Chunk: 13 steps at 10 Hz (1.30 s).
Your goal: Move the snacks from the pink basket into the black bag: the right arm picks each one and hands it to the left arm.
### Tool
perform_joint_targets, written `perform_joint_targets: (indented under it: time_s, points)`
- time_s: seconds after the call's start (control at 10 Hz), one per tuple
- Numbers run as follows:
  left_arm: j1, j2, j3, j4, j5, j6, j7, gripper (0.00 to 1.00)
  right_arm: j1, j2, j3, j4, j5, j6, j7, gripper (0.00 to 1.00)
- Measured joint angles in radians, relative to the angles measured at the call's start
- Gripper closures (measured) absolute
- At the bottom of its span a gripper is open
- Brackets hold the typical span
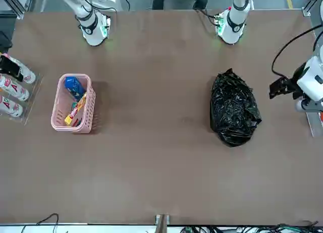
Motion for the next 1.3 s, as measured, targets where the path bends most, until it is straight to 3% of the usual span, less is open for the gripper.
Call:
perform_joint_targets:
  time_s: [0.5,0.7,0.9,1.2,1.3]
  points:
    - [-0.006,0.0,-0.007,0.001,0.0,0.008,-0.003,0.0,0.0,-0.007,0.001,-0.05,0.0,-0.009,-0.003,0.0]
    - [-0.006,-0.001,-0.008,0.001,0.0,0.008,-0.003,0.0,0.007,-0.054,0.004,-0.111,0.0,-0.006,-0.007,0.0]
    - [-0.006,-0.001,-0.009,0.001,0.0,0.008,-0.003,0.0,0.024,-0.155,0.008,-0.252,0.0,0.049,-0.007,0.0]
    - [-0.003,-0.001,-0.005,0.002,0.0,0.008,-0.004,0.0,0.031,-0.401,0.008,-0.621,0.0,0.224,-0.007,0.0]
    - [-0.001,-0.001,-0.003,0.003,0.0,0.008,-0.004,0.0,0.031,-0.447,0.006,-0.711,0.0,0.251,-0.007,0.0]
